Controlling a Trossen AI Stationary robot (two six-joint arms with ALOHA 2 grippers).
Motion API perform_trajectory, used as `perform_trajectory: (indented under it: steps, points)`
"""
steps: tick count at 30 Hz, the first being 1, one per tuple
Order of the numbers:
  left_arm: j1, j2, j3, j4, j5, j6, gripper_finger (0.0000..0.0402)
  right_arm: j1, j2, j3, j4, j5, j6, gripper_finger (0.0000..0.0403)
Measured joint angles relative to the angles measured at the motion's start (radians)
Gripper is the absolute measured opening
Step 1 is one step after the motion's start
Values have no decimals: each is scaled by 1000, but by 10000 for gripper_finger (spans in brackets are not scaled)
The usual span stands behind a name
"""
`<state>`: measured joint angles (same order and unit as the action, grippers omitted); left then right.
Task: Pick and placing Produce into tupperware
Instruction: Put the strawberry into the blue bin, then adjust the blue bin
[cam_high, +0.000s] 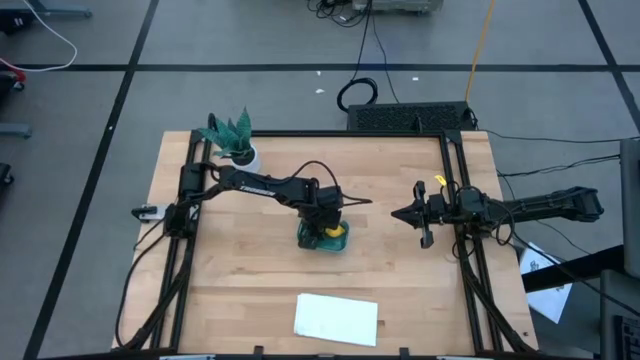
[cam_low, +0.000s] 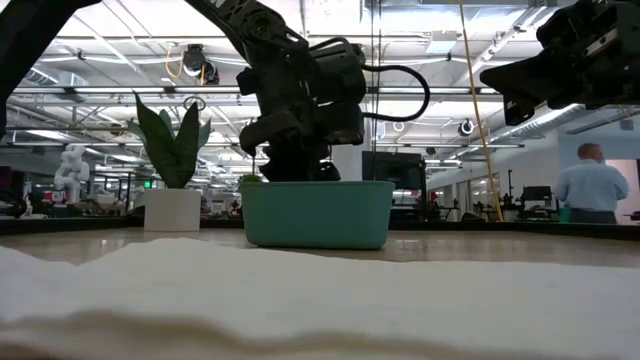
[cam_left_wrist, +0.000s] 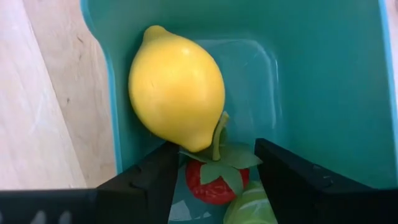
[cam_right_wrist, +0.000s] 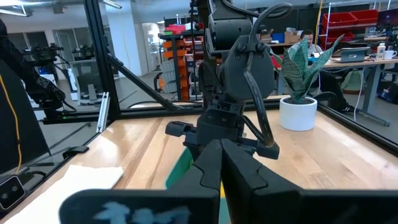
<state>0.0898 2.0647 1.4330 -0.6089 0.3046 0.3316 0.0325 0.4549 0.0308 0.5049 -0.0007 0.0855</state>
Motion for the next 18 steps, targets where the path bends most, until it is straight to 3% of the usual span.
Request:
perform_trajectory:
  steps: [18]
  points:
    - [0,-2,95,-132,0,10,216,0,0,0,0,0,0,0]
